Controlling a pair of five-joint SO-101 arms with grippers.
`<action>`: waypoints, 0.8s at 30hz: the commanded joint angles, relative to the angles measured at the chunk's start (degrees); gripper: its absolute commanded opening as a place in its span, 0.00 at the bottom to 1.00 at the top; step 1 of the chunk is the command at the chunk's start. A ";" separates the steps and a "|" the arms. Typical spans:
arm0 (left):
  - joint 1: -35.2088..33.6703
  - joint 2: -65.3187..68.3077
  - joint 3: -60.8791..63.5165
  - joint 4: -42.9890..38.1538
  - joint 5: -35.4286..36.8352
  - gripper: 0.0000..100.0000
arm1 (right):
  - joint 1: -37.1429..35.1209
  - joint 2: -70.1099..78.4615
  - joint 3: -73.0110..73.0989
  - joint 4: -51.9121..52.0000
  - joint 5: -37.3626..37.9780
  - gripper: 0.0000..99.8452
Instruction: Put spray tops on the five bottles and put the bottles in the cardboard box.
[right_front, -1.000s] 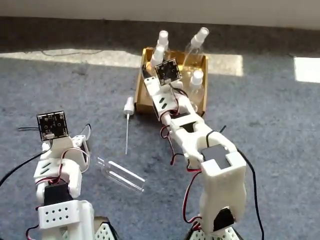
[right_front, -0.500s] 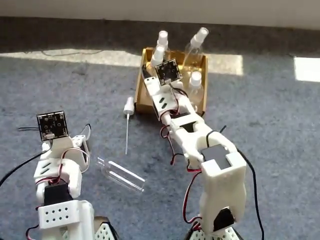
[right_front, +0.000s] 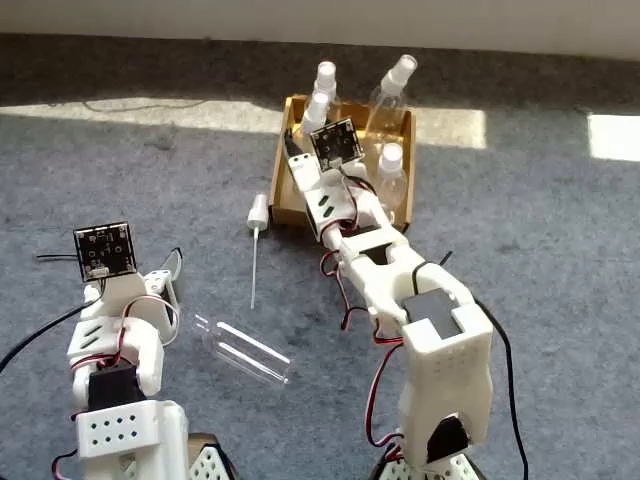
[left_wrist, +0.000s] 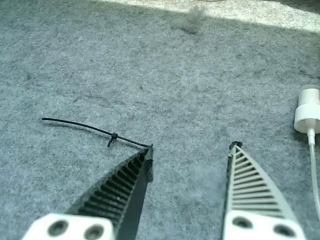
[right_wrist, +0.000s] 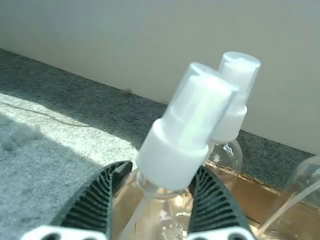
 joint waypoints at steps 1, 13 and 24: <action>-0.40 -0.75 -0.31 -1.23 -0.44 0.23 | -0.75 -0.92 -2.33 0.13 -0.18 0.01; -0.40 -0.75 -0.31 -1.23 -0.44 0.23 | -0.75 -5.32 -2.15 0.22 -0.18 0.01; -0.40 -0.75 -0.31 -1.23 -0.44 0.23 | -0.75 -6.37 -1.80 3.47 -0.18 0.11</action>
